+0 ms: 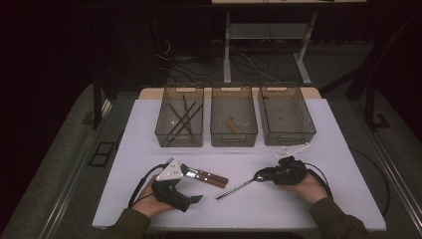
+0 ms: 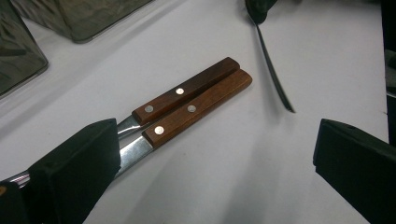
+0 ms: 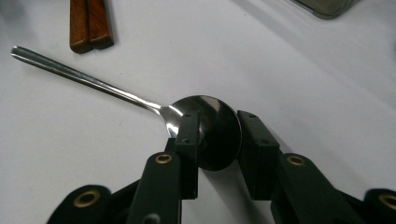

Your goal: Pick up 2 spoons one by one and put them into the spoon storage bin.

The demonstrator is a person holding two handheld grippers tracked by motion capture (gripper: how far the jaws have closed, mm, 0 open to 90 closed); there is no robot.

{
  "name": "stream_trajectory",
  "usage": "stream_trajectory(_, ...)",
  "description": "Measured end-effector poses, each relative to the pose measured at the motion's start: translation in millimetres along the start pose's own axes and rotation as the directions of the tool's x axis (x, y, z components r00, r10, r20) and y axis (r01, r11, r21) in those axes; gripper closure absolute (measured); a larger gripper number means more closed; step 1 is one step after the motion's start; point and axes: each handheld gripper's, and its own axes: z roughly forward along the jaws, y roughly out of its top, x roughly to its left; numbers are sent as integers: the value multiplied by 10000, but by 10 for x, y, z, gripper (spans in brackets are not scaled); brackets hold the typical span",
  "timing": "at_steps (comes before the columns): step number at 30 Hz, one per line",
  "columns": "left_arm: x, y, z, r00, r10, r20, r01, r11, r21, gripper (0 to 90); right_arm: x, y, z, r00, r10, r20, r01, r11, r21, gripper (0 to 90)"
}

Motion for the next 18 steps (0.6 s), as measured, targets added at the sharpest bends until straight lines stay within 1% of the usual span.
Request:
stream_trajectory(3, 3, 0, -2, 10000, 14, 0, -14, 10000, -3, 0, -20, -10, -27, 9998, -10, -200, 11, 10000, 24, 755)
stream_trajectory(5, 4, 0, 0, 10000, 6, -2, -6, 10000, -6, 0, -38, -16, -52, 9991, -29, -427, 29, 10000, -1, 800)
stream_trajectory(10, 0, 0, 0, 10000, -6, -6, 6, 10000, -3, 0, -57, -40, -89, 9971, -176, -746, 187, 9997, 148, 833)
stream_trajectory(15, -4, 1, 2, 10000, -57, -8, 57, 10000, -46, 0, -48, -59, -106, 9946, -354, -971, 388, 9987, 336, 869)
stream_trajectory(18, -5, 1, -2, 10000, -41, -3, 41, 10000, -50, 0, -28, -60, -108, 9952, -435, -880, 472, 9981, 399, 870)
